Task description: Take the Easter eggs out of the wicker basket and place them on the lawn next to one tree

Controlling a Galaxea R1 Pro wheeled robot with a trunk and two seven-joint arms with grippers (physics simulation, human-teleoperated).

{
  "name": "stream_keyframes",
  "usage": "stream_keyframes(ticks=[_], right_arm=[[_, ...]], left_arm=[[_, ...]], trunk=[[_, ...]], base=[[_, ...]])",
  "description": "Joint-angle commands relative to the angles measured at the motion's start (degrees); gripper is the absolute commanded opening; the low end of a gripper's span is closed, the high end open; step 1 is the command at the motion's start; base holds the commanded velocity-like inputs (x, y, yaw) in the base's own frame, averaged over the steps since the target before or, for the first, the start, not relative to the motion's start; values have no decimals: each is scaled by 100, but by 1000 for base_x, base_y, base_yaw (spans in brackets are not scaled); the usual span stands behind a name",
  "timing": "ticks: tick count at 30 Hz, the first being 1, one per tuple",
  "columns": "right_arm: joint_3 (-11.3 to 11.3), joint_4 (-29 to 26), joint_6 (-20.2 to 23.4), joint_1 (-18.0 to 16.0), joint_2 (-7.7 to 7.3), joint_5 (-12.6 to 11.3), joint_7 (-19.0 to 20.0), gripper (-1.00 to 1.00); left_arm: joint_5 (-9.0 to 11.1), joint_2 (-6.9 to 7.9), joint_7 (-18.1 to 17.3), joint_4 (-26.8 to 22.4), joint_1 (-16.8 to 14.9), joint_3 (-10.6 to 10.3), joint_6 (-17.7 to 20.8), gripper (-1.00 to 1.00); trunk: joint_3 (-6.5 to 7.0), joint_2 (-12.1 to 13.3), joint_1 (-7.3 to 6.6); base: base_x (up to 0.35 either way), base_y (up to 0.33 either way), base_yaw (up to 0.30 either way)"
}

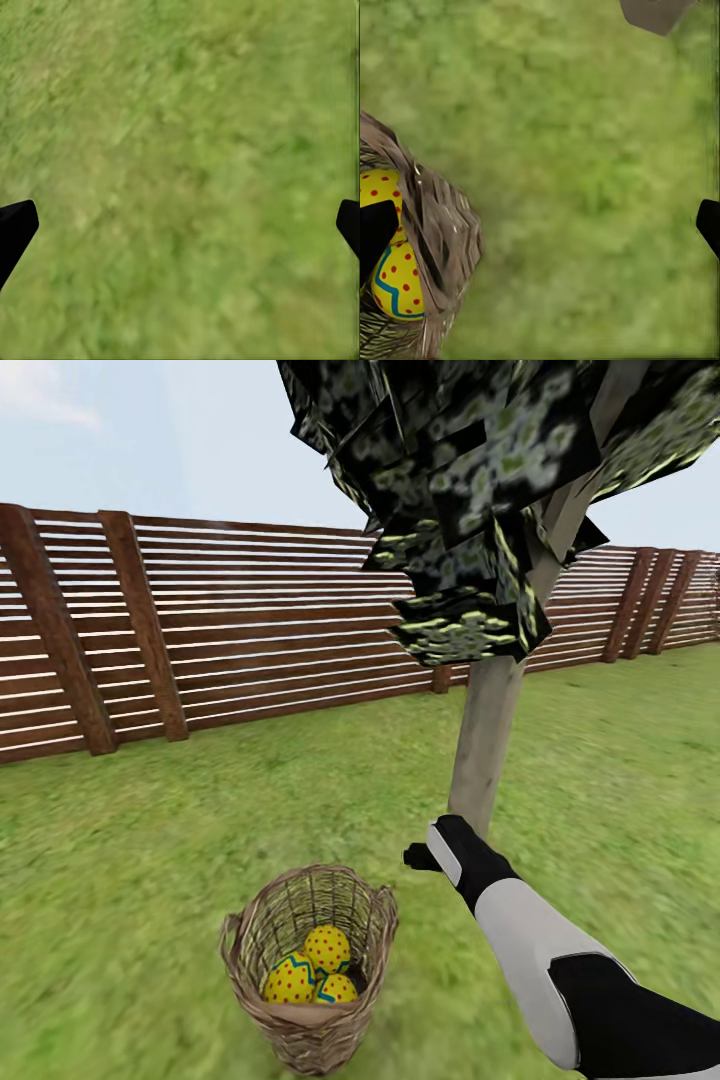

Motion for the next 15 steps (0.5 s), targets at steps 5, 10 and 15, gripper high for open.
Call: stream_keyframes(ticks=[5,10,15], right_arm=[[34,-5,18,-3,-1,-59,-47,100],[29,-5,18,-3,-3,-59,-47,100],[27,-5,20,-3,-3,-59,-47,100]], left_arm=[[53,0,-11,-14,5,7,39,100],[53,0,-12,-16,5,7,47,100],[-72,-3,-11,-12,5,7,54,100]], trunk=[[105,200,-111],[199,400,-221],[290,601,-330]], base=[[0,0,-132],[0,0,-32],[0,0,-6]])
